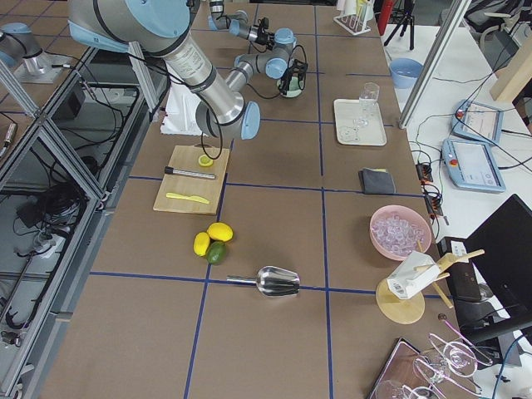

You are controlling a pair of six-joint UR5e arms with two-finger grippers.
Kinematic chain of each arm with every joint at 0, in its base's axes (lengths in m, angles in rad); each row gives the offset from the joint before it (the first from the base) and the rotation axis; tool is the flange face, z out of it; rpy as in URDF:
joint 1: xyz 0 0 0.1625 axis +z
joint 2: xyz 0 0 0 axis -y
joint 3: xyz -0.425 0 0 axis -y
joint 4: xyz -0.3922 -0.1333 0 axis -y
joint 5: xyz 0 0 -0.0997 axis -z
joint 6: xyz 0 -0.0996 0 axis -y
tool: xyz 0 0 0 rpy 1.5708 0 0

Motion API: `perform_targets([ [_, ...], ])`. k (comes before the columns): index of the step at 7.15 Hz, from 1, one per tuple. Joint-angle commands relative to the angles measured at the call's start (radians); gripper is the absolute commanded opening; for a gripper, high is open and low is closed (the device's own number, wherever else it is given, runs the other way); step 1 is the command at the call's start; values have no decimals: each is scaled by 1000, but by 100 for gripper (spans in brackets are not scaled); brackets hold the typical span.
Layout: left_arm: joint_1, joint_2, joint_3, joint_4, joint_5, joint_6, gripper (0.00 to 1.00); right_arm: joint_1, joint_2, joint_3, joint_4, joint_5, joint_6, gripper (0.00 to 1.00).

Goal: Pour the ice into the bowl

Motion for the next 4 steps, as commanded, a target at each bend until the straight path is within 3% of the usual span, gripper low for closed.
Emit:
perform_targets([
  [1,0,-14,24,-2,-1,0,100,1,5,2,4,-2,1,100],
  [4,-20,-17,30,-3,-3,2,100,1,16,20,-5,9,4,100],
])
